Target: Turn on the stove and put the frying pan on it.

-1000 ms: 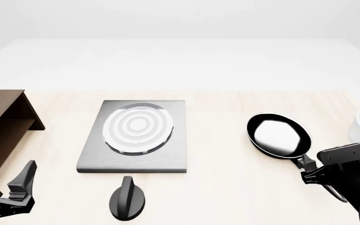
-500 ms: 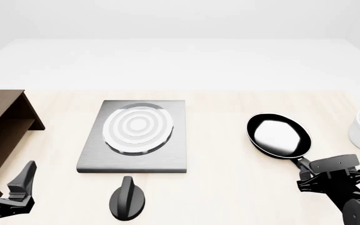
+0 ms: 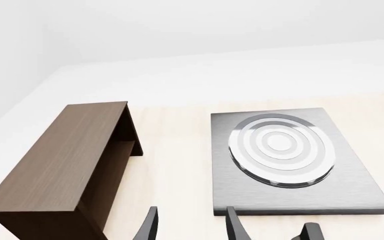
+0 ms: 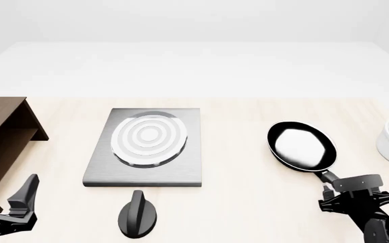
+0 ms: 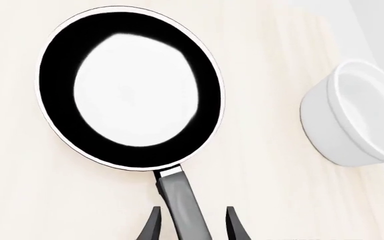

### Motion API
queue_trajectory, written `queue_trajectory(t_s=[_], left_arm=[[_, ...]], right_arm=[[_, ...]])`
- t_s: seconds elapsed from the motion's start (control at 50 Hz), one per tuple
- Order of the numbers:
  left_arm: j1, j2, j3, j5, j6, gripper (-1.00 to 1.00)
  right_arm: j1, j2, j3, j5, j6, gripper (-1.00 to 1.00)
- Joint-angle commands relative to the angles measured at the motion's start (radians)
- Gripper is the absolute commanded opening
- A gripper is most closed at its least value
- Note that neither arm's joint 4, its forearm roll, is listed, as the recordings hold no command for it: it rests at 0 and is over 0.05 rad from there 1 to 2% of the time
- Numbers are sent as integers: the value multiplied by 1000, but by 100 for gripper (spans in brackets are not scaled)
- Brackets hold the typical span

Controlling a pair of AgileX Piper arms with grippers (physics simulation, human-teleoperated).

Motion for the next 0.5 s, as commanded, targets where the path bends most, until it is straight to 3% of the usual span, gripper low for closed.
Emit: queue_trajectory(t_s=[0.02, 0.18, 0.3, 0.4, 0.46, 0.5], left_arm=[[25, 5, 169, -177, -24, 100], [27, 23, 169, -194, -23, 100], [25, -2, 169, -169, -21, 100], [25, 35, 169, -206, -21, 100], [25, 19, 169, -190, -18, 100], [24, 23, 169, -194, -18, 100]], right_arm=[[-52, -56, 14, 2, -43, -100], [-31, -93, 8, 47, -13, -100], [-16, -238, 9, 133, 4, -100], [28, -496, -50, 362, 30, -100], [69, -675, -144, 558, 21, -100], [95, -713, -210, 652, 38, -100]])
